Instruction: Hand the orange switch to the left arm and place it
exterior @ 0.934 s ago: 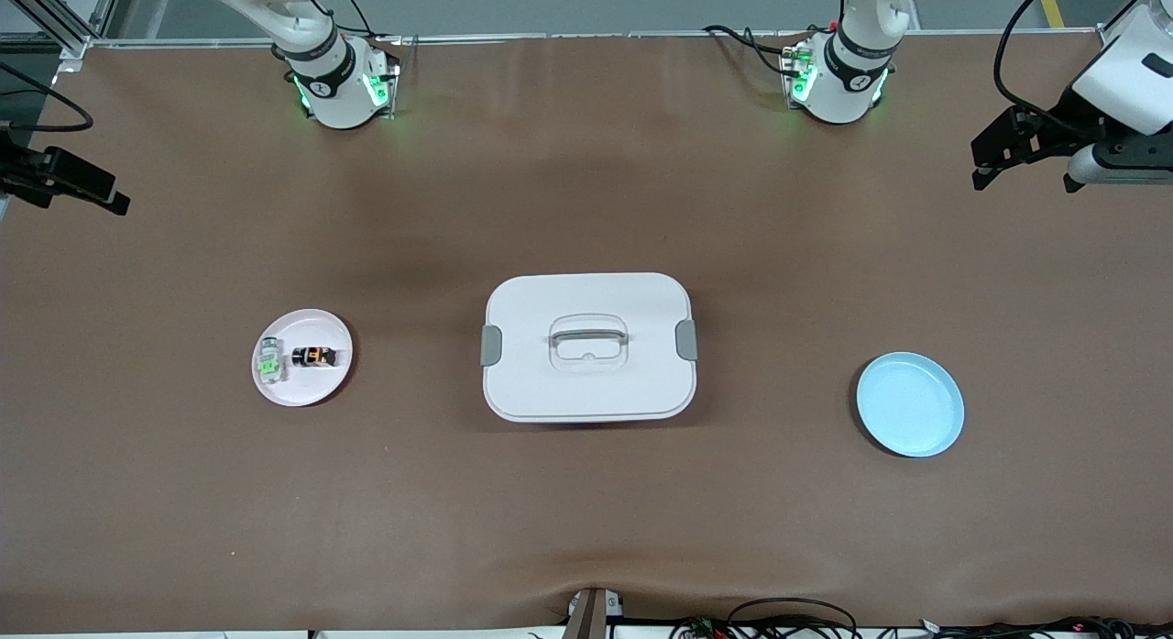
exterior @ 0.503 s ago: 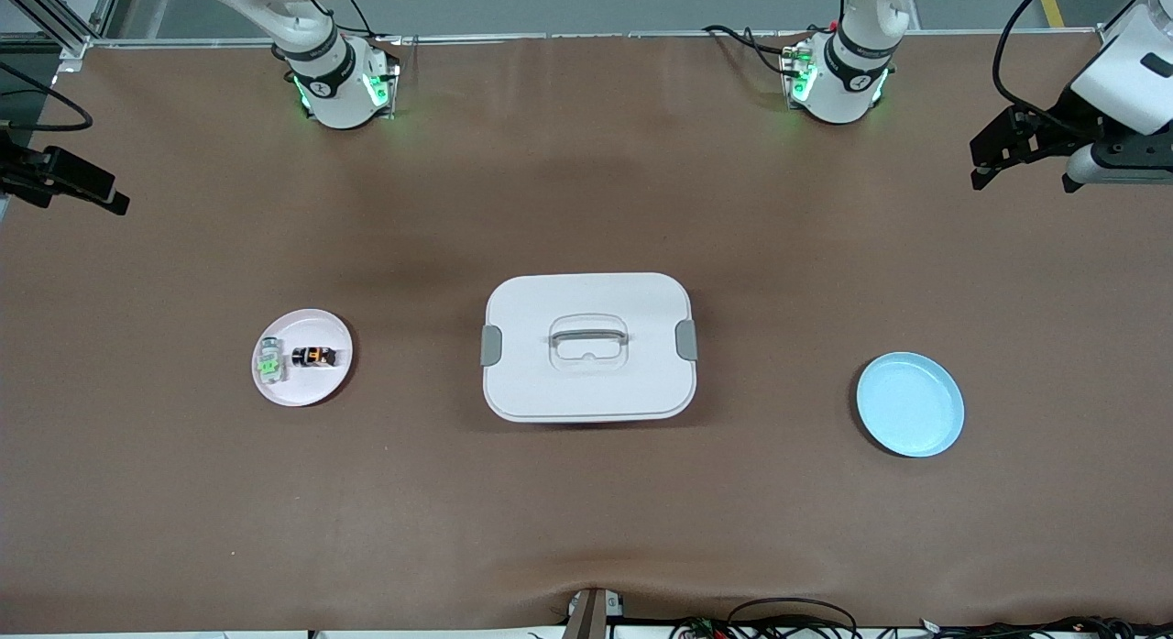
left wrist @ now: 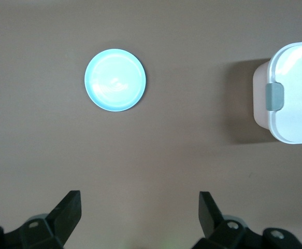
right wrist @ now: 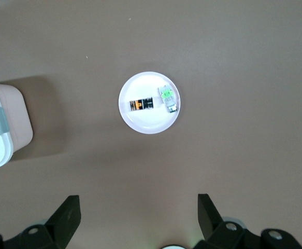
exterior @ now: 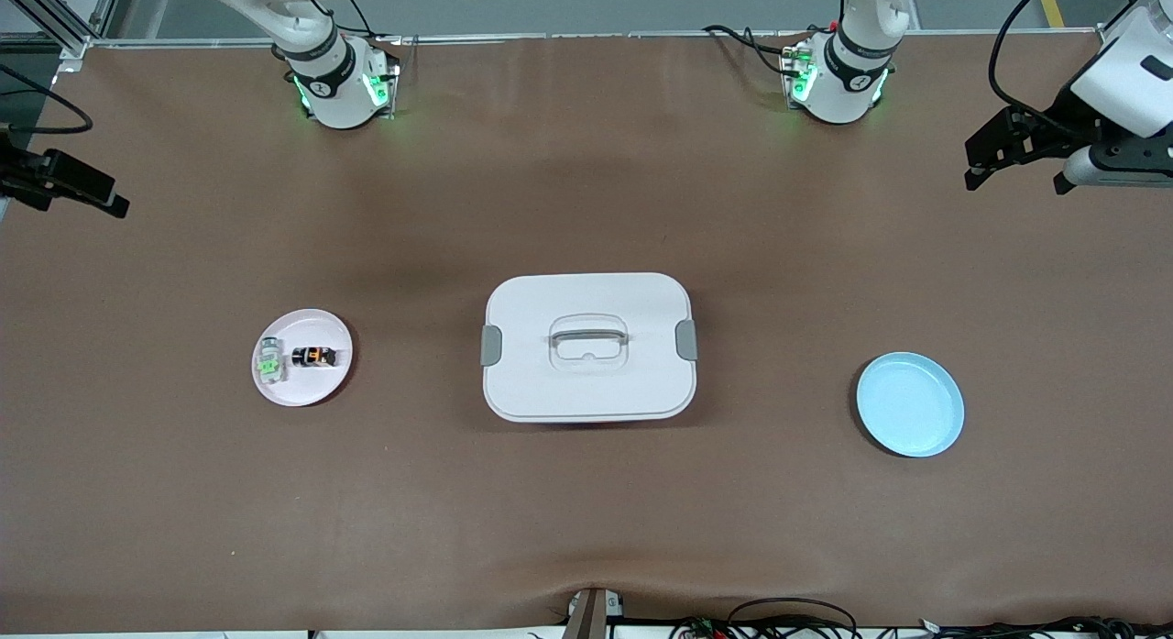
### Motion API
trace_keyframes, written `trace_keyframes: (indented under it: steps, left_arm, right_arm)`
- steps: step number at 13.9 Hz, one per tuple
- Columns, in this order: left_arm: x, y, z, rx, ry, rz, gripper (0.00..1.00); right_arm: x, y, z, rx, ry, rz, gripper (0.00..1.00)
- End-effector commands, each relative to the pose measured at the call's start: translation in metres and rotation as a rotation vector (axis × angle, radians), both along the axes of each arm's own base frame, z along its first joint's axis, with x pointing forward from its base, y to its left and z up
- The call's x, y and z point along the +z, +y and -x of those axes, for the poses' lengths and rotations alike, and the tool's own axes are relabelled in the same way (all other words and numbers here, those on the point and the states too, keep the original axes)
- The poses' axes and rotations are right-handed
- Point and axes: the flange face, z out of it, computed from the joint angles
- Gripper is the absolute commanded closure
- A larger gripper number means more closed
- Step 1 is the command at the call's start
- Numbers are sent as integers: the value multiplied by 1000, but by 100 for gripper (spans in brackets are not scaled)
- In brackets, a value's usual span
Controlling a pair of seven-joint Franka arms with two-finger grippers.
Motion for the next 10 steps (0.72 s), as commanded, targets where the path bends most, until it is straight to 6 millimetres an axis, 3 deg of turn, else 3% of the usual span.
trace_keyframes:
  steps: [1, 4, 10]
  left_arm:
    - [1, -1, -4, -14, -2, 24, 0]
    - [-1, -5, -5, -16, -4, 25, 0]
    - [5, -5, -1, -17, -15, 23, 0]
  right_arm:
    - [-20, 9, -20, -2, -14, -13, 0]
    - [-68, 18, -38, 8, -15, -6, 0]
    - [-187, 28, -41, 2, -52, -4, 0]
